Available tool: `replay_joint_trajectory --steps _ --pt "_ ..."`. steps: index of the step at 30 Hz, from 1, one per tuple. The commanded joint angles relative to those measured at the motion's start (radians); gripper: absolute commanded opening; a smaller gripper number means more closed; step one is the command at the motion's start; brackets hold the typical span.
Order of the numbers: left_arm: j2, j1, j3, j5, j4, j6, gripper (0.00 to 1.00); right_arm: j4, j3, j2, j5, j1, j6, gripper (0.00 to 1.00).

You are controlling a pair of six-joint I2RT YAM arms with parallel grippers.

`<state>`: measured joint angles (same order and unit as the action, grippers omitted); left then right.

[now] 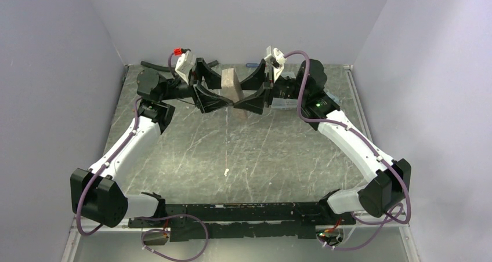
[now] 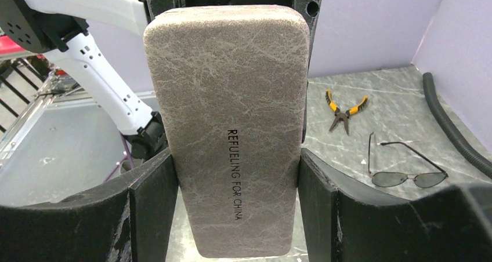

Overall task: Organize the sunglasses
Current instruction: Open the sunglasses case.

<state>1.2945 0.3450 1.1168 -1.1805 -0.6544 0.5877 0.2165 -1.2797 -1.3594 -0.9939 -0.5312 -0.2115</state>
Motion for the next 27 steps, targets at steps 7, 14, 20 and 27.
replay_joint_trajectory --steps 7,14,20,27 --pt "-0.035 0.029 0.017 -0.024 -0.006 0.033 0.03 -0.024 -0.017 0.033 0.116 0.002 0.053 0.27" --pt "-0.048 0.029 0.02 -0.039 0.064 -0.032 0.03 -0.116 0.017 0.07 0.336 0.006 0.13 0.74" --pt "-0.05 0.029 0.027 -0.02 0.098 -0.059 0.03 -0.146 0.028 0.083 0.433 0.007 0.16 1.0" --pt "-0.048 0.029 0.027 -0.052 0.091 -0.071 0.03 -0.182 0.045 0.1 0.486 0.009 0.204 0.98"
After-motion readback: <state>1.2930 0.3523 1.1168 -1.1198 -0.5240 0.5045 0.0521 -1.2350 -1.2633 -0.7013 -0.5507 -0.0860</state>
